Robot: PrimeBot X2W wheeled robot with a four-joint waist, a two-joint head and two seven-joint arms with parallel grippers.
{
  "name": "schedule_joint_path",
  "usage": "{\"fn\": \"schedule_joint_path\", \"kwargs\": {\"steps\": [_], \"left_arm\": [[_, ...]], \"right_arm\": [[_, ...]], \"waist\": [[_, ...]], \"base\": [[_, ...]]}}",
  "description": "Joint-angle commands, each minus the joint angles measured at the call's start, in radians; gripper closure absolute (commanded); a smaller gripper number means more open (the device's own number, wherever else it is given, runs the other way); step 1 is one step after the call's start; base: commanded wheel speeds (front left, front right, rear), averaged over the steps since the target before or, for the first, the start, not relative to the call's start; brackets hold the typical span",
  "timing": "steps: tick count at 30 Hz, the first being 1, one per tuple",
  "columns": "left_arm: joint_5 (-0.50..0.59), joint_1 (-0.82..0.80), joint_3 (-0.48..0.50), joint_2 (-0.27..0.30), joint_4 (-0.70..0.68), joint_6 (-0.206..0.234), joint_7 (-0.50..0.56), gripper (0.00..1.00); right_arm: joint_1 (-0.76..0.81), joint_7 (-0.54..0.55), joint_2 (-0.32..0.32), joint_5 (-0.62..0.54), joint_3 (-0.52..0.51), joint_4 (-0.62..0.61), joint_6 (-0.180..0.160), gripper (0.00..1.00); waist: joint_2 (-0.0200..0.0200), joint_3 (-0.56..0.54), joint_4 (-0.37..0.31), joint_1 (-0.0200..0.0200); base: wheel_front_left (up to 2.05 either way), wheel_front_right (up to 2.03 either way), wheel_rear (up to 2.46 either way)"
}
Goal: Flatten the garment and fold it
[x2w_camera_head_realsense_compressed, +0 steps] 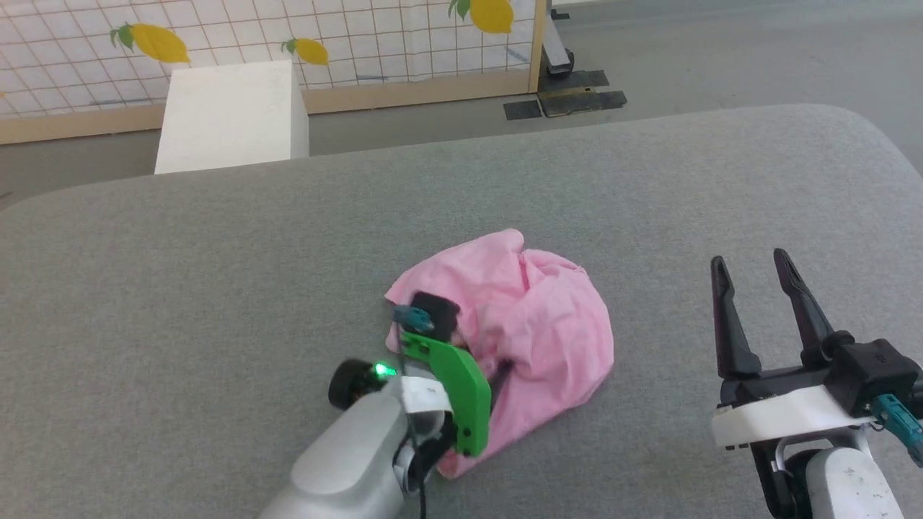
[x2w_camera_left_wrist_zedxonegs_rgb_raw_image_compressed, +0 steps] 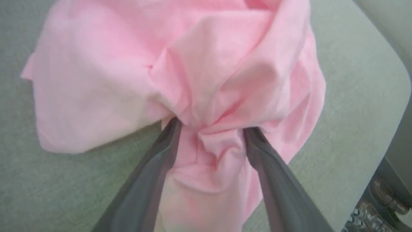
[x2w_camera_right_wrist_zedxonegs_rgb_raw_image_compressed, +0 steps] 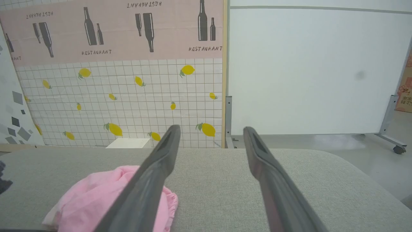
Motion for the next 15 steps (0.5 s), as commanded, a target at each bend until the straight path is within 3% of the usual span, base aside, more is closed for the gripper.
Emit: {"fn": "schedule_joint_path", "kwargs": {"steps": [1, 7, 11, 15], "left_arm": [[0.011, -0.015, 0.027, 0.012, -0.023, 0.014, -0.087, 0.0], [0.056, -0.003, 0.098, 0.077, -0.121, 0.029, -0.381, 0.0], [0.063, 0.035, 0.158, 0.12, -0.192, 0.045, -0.469, 0.0], [0.075, 0.103, 0.254, 0.146, -0.298, 0.06, -0.487, 0.0]], "right_arm": [[0.016, -0.005, 0.0, 0.005, -0.001, -0.001, -0.002, 0.0], [0.022, -0.005, 0.0, -0.002, -0.018, -0.012, -0.002, 0.0], [0.029, -0.005, 0.0, -0.006, -0.029, -0.016, -0.002, 0.0], [0.034, -0.005, 0.0, -0.008, -0.038, -0.02, -0.002, 0.0]], "waist": [[-0.0001, -0.008, 0.011, 0.0], [-0.0001, -0.022, 0.047, 0.0], [-0.0001, -0.03, 0.076, 0.0], [-0.0001, -0.035, 0.102, 0.0]], "base": [[0.0, 0.0, 0.0], [0.0, 0.0, 0.0], [0.0, 0.0, 0.0], [0.0, 0.0, 0.0]]}}
